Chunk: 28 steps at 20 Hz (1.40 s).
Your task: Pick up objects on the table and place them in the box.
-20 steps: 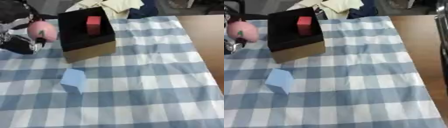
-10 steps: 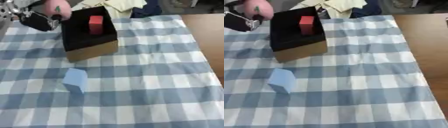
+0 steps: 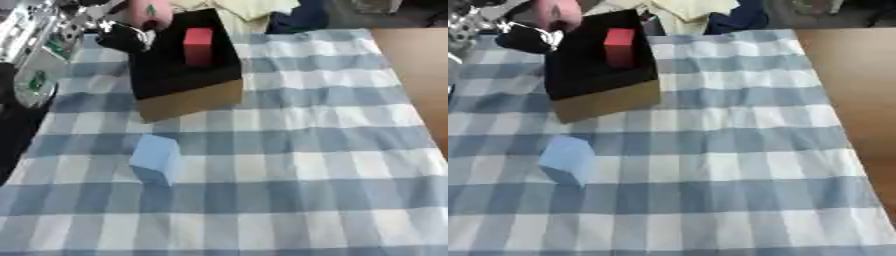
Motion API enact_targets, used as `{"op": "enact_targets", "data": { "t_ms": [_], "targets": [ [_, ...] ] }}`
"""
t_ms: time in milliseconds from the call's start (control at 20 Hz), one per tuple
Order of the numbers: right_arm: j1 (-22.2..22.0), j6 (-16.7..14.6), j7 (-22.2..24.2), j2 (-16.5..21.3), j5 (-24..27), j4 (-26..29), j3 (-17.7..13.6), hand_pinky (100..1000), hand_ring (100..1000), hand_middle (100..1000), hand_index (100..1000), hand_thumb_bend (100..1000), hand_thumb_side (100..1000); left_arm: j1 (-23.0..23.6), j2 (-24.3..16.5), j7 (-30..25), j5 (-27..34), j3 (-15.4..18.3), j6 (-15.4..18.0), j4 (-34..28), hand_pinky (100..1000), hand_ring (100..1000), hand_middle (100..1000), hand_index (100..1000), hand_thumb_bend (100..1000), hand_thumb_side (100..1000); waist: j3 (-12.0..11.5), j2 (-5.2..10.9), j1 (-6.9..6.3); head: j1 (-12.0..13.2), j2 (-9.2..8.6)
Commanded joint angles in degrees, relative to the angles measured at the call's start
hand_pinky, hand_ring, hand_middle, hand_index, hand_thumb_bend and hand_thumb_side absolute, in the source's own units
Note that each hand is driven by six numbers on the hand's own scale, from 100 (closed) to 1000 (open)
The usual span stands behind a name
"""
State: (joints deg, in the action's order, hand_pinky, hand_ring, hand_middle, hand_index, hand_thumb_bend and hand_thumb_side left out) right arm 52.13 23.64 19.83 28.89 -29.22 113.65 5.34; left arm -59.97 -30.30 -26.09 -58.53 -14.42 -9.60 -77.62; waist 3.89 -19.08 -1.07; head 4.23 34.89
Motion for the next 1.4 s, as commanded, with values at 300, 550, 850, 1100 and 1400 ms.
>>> {"op": "enact_targets", "data": {
  "t_ms": [300,550,850,1100,1400],
  "targets": [
    [1.30,-0.25,-0.28,-0.04,0.82,0.95,-0.54,915,879,827,956,100,1000,-2.15,2.08,5.29,-2.10,0.34,4.59,7.68,539,781,721,837,100,490,0.53,1.14,0.37,0.71,-1.19],
    [1.17,-0.30,-0.51,-0.18,1.06,0.95,-0.70,914,878,826,956,100,1000,-2.09,2.47,4.23,-10.05,0.32,5.27,10.10,763,893,827,950,413,613,0.42,1.24,0.40,0.64,-1.06],
    [0.87,-0.28,-0.83,-0.35,1.30,0.95,-0.90,914,878,825,956,100,1000,-1.88,2.67,1.77,-16.05,0.97,4.09,10.09,813,934,871,983,598,706,0.16,1.46,0.43,0.54,-1.04],
    [0.63,-0.19,-1.03,-0.61,1.48,0.95,-1.02,914,878,825,957,100,1000,-1.59,3.02,2.01,-16.21,1.10,3.64,9.57,791,925,858,967,512,728,0.24,1.60,0.54,0.59,-1.12],
    [0.33,-0.10,-1.18,-0.79,1.58,0.95,-1.20,914,879,824,957,100,1000,-1.49,3.33,4.78,-14.79,1.16,3.73,9.64,770,911,839,949,411,704,0.44,1.63,0.60,0.65,-1.20]
  ]
}}
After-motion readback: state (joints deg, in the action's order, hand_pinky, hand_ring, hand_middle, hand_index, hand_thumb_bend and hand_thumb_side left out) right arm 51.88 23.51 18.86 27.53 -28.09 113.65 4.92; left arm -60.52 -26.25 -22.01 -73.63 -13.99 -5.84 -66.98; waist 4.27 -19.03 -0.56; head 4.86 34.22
